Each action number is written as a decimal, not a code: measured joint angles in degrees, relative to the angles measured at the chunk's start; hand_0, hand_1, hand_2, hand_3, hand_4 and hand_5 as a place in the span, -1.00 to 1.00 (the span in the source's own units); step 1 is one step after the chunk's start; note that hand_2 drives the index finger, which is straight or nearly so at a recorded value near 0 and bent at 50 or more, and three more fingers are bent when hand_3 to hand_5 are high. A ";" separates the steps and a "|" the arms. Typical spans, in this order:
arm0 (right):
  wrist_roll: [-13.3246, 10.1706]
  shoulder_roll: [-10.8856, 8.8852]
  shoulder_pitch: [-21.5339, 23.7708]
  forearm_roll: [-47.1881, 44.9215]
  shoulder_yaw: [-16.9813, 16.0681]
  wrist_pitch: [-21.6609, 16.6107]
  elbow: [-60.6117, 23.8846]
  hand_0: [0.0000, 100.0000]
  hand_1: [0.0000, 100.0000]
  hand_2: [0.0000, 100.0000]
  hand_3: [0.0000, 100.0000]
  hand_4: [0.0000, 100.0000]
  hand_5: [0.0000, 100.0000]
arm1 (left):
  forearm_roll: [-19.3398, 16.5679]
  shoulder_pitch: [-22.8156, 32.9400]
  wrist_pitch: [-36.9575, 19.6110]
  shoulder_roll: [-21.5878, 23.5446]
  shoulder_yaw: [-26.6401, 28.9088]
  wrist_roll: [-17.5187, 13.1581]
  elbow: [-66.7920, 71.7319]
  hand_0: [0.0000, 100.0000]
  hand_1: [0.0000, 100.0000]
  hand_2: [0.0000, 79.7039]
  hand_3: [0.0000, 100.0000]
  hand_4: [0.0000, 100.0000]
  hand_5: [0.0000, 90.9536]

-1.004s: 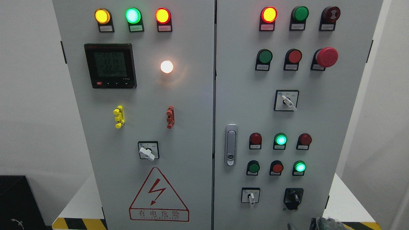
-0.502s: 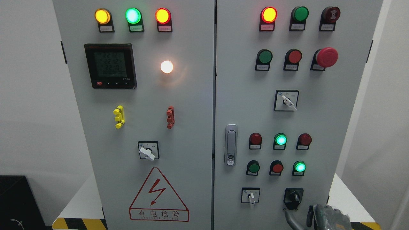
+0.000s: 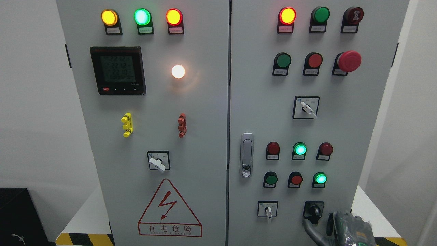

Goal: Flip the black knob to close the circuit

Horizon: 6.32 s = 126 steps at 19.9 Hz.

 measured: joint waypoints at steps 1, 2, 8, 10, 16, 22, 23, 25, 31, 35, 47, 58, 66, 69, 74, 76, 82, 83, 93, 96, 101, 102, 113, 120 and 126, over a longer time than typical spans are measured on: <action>0.03 -0.05 -0.11 0.21 0.00 0.16 0.06 -1.00 -0.89 0.56 0.91 0.52 0.56 | 0.00 0.00 0.00 0.00 0.00 0.00 0.00 -1.00 -1.00 -1.00 -1.00 -1.00 -1.00; 0.04 -0.11 -0.21 0.40 0.00 0.27 0.14 -1.00 -0.89 0.56 0.91 0.52 0.56 | 0.00 0.00 0.00 0.00 0.00 0.00 0.00 -1.00 -1.00 -1.00 -1.00 -1.00 -1.00; 0.06 -0.53 -0.77 1.05 0.00 0.87 0.50 -1.00 -0.85 0.56 0.91 0.52 0.56 | 0.00 0.00 0.00 0.00 0.00 0.00 0.00 -1.00 -1.00 -1.00 -1.00 -1.00 -1.00; 0.06 -0.63 -0.91 1.16 0.00 1.20 0.61 -1.00 -0.85 0.56 0.91 0.52 0.56 | 0.00 0.00 0.00 0.00 0.00 0.00 0.00 -1.00 -1.00 -1.00 -1.00 -1.00 -1.00; 0.24 -0.87 -1.35 1.30 0.03 1.62 1.06 -1.00 -0.84 0.55 0.90 0.52 0.56 | 0.00 0.00 0.00 0.00 0.00 0.00 0.00 -1.00 -1.00 -1.00 -1.00 -1.00 -1.00; 0.25 -1.33 -1.52 1.33 -0.01 1.77 1.39 -1.00 -0.83 0.55 0.90 0.52 0.56 | 0.00 0.00 0.00 0.00 0.00 0.00 0.00 -1.00 -1.00 -1.00 -1.00 -1.00 -1.00; 0.23 -1.43 -1.53 1.33 -0.03 1.77 1.45 -1.00 -0.82 0.55 0.90 0.52 0.56 | 0.00 0.00 0.00 0.00 0.00 0.00 0.00 -1.00 -1.00 -1.00 -1.00 -1.00 -1.00; 0.20 -1.61 -1.56 1.31 -0.10 1.75 1.51 -1.00 -0.82 0.55 0.90 0.52 0.56 | 0.00 0.00 0.00 0.00 0.00 0.00 0.00 -1.00 -1.00 -1.00 -1.00 -1.00 -1.00; 0.50 -2.11 -1.68 1.27 -0.51 1.64 1.65 -1.00 -0.81 0.55 0.90 0.52 0.56 | 0.00 0.00 0.00 0.00 0.00 0.00 0.00 -1.00 -1.00 -1.00 -1.00 -1.00 -1.00; 0.87 -2.38 -1.78 1.19 -0.79 1.64 1.73 -1.00 -0.81 0.54 0.90 0.52 0.56 | 0.00 0.00 0.00 0.00 0.00 0.00 0.00 -1.00 -1.00 -1.00 -1.00 -1.00 -1.00; 1.55 -3.79 -2.91 0.85 -1.85 1.61 2.02 -1.00 -0.80 0.54 0.90 0.52 0.56 | 0.00 0.00 0.00 0.00 0.00 0.00 0.00 -1.00 -1.00 -1.00 -1.00 -1.00 -1.00; 1.66 -4.59 -3.30 -0.10 -2.35 1.47 1.95 -1.00 -0.81 0.54 0.90 0.52 0.56 | 0.00 0.00 0.00 0.00 0.00 0.00 0.00 -1.00 -1.00 -1.00 -1.00 -1.00 -1.00; 1.69 -4.85 -2.95 -1.04 -1.91 1.71 1.67 -1.00 -0.81 0.54 0.90 0.52 0.56 | 0.00 0.00 0.00 0.00 0.00 0.00 0.00 -1.00 -1.00 -1.00 -1.00 -1.00 -1.00; 1.74 -4.93 -2.60 -1.16 -1.43 1.98 1.57 -1.00 -0.81 0.54 0.90 0.52 0.56 | 0.00 0.00 0.00 0.00 0.00 0.00 0.00 -1.00 -1.00 -1.00 -1.00 -1.00 -1.00; 0.97 -5.01 -1.76 -1.54 -0.51 2.07 1.44 -1.00 -0.80 0.54 0.90 0.52 0.56 | 0.00 0.00 0.00 0.00 0.00 0.00 0.00 -1.00 -1.00 -1.00 -1.00 -1.00 -1.00; 0.82 -5.03 -1.56 -1.71 -0.19 2.08 1.40 -1.00 -0.80 0.53 0.90 0.52 0.55 | 0.00 0.00 0.00 0.00 0.00 0.00 0.00 -1.00 -1.00 -1.00 -1.00 -1.00 -1.00; 0.73 -5.06 -1.28 -2.00 0.86 1.57 1.35 -1.00 -0.80 0.53 0.90 0.52 0.55 | 0.00 0.00 0.00 0.00 0.00 0.00 0.00 -1.00 -1.00 -1.00 -1.00 -1.00 -1.00; 0.67 -5.06 -1.25 -2.02 1.05 1.56 1.34 -1.00 -0.80 0.53 0.90 0.52 0.55 | 0.00 0.00 0.00 0.00 0.00 0.00 0.00 -1.00 -1.00 -1.00 -1.00 -1.00 -1.00; 0.57 -5.08 -0.30 -3.33 1.99 1.68 0.79 -1.00 -0.80 0.53 0.90 0.52 0.56 | 0.00 0.00 0.00 0.00 0.00 0.00 0.00 -1.00 -1.00 -1.00 -1.00 -1.00 -1.00; 0.69 -5.08 0.67 -4.43 2.62 1.62 -0.14 -1.00 -0.80 0.47 0.86 0.51 0.54 | 0.00 0.00 0.00 0.00 0.00 0.00 0.00 -1.00 -1.00 -1.00 -1.00 -1.00 -1.00; -0.54 -5.08 3.57 -6.72 3.48 1.39 -2.72 -1.00 -0.80 0.42 0.81 0.48 0.51 | 0.00 0.00 0.00 0.00 0.00 0.00 0.00 -1.00 -1.00 -1.00 -1.00 -1.00 -1.00; -0.91 -5.08 4.29 -7.29 3.58 1.35 -3.32 -1.00 -0.81 0.40 0.79 0.47 0.50 | 0.00 0.00 0.00 0.00 0.00 0.00 0.00 -1.00 -1.00 -1.00 -1.00 -1.00 -1.00; -7.29 -3.06 14.34 -27.10 3.84 -1.90 -10.95 -1.00 -0.82 -0.52 0.04 -0.09 -0.38 | 0.00 0.00 0.00 0.00 0.00 0.00 0.00 -1.00 -1.00 -1.00 -1.00 -1.00 -1.00; -7.49 -1.51 21.29 -52.59 2.77 -14.96 -12.44 -1.00 -0.95 -1.00 -0.78 -0.95 -1.00 | 0.00 0.00 0.00 0.00 0.00 0.00 0.00 -1.00 -1.00 -1.00 -1.00 -1.00 -1.00; -0.62 -0.23 25.20 -66.47 2.23 -22.16 -11.28 -1.00 -1.00 -1.00 -1.00 -1.00 -1.00 | 0.00 0.00 0.00 0.00 0.00 0.00 0.00 -1.00 -1.00 -1.00 -1.00 -1.00 -1.00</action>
